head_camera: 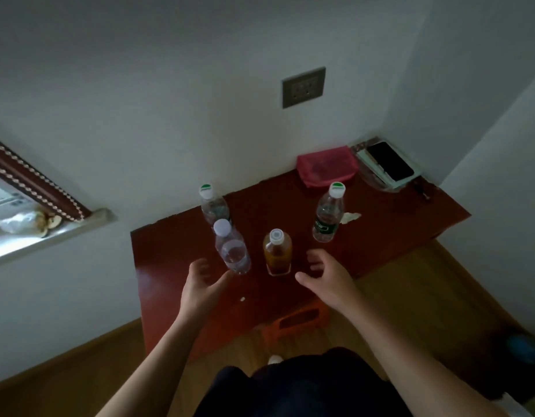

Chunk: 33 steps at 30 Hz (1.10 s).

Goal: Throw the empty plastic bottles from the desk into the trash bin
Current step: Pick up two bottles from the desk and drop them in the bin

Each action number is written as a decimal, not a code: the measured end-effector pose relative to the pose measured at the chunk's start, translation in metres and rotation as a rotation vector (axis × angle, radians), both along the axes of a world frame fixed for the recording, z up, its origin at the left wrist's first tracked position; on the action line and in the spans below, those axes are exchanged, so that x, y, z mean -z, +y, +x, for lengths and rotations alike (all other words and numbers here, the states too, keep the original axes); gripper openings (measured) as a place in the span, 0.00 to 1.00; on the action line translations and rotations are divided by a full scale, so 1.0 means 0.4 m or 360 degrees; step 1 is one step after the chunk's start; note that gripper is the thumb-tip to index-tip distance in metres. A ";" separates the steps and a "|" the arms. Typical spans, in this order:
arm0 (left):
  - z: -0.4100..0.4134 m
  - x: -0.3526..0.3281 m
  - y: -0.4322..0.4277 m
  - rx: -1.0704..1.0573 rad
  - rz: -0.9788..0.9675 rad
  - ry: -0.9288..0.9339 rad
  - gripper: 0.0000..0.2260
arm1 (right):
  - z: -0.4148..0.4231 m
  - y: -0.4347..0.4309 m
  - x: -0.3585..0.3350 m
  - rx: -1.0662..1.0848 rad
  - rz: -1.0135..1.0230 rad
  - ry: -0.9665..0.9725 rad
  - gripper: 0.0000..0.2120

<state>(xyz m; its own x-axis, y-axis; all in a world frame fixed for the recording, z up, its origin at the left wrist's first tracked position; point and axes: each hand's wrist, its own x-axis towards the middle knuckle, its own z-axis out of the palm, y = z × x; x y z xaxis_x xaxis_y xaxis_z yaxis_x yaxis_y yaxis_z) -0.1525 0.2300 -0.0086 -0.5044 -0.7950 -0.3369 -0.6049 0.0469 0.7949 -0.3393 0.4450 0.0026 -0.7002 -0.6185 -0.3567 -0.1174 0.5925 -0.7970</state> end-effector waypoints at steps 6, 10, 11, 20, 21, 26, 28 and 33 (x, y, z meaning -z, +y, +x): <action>-0.070 -0.011 -0.071 0.0163 -0.0061 0.0076 0.35 | -0.027 -0.134 -0.002 -0.0127 0.0008 0.0223 0.44; -0.100 0.006 -0.081 0.0262 -0.0134 0.0059 0.29 | -0.052 -0.188 0.013 -0.0303 0.0035 0.0244 0.42; -0.104 0.011 -0.078 0.0256 -0.0148 0.0057 0.27 | -0.054 -0.196 0.019 -0.0335 0.0022 0.0232 0.39; -0.090 -0.009 -0.039 -0.0126 -0.0014 0.0180 0.22 | -0.080 -0.203 0.047 -0.0299 -0.0129 0.0055 0.35; -0.079 -0.010 -0.030 -0.0201 0.0000 0.0197 0.21 | -0.086 -0.202 0.050 -0.0328 -0.0152 0.0025 0.34; 0.010 -0.026 0.060 -0.0635 -0.0068 0.0184 0.20 | -0.107 -0.207 0.030 -0.0608 -0.0218 0.0012 0.29; 0.062 -0.034 0.117 -0.0769 -0.0139 0.0146 0.23 | -0.108 -0.211 0.010 -0.0729 -0.0275 0.0024 0.28; 0.228 -0.027 0.298 -0.1211 -0.0178 0.0089 0.21 | -0.052 -0.235 -0.025 -0.1168 -0.0333 -0.0047 0.26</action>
<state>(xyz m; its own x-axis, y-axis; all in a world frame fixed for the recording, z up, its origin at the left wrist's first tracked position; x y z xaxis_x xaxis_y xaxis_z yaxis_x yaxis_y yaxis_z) -0.0614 0.3491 0.0024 0.1811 -0.9575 -0.2245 -0.4618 -0.2844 0.8402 -0.3602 0.3508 0.0126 -0.0757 -0.9783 -0.1929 -0.3993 0.2071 -0.8931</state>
